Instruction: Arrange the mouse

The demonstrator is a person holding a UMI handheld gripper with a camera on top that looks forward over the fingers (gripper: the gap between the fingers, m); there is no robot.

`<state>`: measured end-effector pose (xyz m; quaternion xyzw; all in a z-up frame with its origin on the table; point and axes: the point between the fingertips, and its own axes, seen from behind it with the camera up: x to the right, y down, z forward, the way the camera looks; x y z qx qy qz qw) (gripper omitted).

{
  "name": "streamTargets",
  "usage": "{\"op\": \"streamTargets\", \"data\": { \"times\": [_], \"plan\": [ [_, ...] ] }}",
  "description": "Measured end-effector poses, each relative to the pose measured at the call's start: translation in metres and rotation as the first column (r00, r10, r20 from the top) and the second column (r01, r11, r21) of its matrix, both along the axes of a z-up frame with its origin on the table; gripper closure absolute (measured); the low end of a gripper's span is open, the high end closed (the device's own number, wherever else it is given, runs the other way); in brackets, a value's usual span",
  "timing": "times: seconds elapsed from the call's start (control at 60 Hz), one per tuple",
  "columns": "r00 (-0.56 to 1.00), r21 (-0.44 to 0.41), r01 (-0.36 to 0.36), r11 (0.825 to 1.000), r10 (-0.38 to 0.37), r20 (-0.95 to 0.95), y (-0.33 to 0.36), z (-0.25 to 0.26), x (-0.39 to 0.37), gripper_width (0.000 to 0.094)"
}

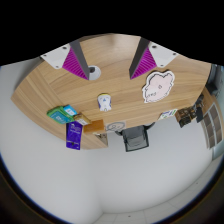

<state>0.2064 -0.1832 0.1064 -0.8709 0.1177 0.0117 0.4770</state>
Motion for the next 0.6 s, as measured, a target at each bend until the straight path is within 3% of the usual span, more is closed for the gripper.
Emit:
{"op": "streamTargets", "data": {
  "times": [0.267,0.6],
  "plan": [
    [0.998,-0.047,-0.031,0.998,0.033,0.048,0.118,-0.066,0.043,0.0106],
    [0.992,-0.074,-0.116,0.990,0.120,0.048,0.231,-0.109,0.062,0.0108]
  ]
}}
